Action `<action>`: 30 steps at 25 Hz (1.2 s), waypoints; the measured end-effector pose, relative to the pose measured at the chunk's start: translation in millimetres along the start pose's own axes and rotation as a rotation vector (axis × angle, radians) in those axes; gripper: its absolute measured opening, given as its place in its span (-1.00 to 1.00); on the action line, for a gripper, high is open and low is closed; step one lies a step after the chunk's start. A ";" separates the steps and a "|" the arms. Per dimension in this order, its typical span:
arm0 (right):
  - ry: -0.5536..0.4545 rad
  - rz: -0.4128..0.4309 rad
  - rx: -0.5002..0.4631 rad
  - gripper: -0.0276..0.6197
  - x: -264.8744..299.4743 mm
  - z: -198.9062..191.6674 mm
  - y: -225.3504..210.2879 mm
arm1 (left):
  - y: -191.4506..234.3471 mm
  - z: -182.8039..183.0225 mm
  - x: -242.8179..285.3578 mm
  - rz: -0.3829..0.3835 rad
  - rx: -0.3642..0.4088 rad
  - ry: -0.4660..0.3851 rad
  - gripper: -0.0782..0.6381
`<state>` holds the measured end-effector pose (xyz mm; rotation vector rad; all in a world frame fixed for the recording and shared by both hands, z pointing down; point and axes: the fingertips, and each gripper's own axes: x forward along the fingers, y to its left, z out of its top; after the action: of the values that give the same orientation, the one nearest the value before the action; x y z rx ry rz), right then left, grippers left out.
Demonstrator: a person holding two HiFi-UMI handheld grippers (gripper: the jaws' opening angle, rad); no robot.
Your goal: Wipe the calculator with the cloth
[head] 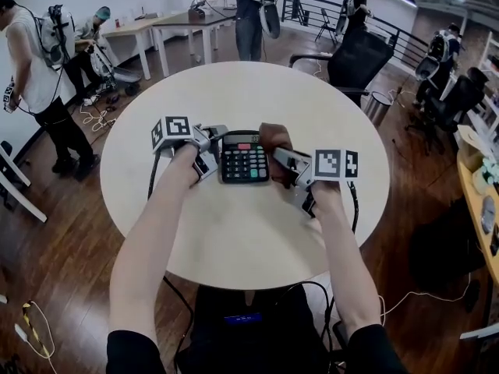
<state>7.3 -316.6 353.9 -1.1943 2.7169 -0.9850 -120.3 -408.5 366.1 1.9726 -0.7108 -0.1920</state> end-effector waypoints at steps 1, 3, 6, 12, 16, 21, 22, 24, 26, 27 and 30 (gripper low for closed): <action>-0.002 0.001 0.002 -0.72 -1.9 1.6 -0.8 | -1.8 -0.6 -0.2 -0.002 0.001 0.002 -0.79; -0.012 0.007 0.005 -0.72 -5.3 6.5 -1.3 | -5.5 -0.4 -3.6 -0.012 -0.001 -0.001 -0.79; -0.054 0.061 0.046 -0.72 -14.0 17.9 1.8 | -14.4 -1.0 -10.8 -0.026 0.019 -0.013 -0.79; -0.200 0.187 0.149 -0.72 -52.9 37.9 27.7 | -66.7 -32.2 -52.3 -0.174 0.113 -0.031 -0.78; -0.306 0.330 0.129 -0.72 -86.0 36.2 69.0 | -121.6 -66.0 -97.2 -0.346 0.111 -0.113 -0.78; -0.406 0.431 0.123 -0.72 -133.8 28.6 114.0 | -172.9 -109.8 -139.6 -0.446 0.173 -0.166 -0.77; -0.427 0.436 0.119 -0.72 -143.9 25.2 118.8 | -179.2 -117.5 -150.2 -0.463 0.178 -0.192 -0.78; -0.456 0.428 0.105 -0.72 -161.5 16.2 123.5 | -186.1 -133.7 -168.0 -0.483 0.185 -0.238 -0.78; -0.468 0.404 0.093 -0.72 -174.2 7.4 123.1 | -190.7 -148.9 -177.7 -0.495 0.191 -0.268 -0.78; -0.471 0.393 0.090 -0.72 -178.5 3.9 122.8 | -192.7 -154.7 -180.0 -0.499 0.194 -0.276 -0.78; -0.475 0.393 0.099 -0.72 -184.4 -5.9 123.8 | -191.8 -164.2 -182.9 -0.495 0.185 -0.289 -0.78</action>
<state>54.8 -127.0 248.1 -0.7173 2.3576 -0.6711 -124.0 -117.3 254.7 2.3005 -0.4149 -0.7438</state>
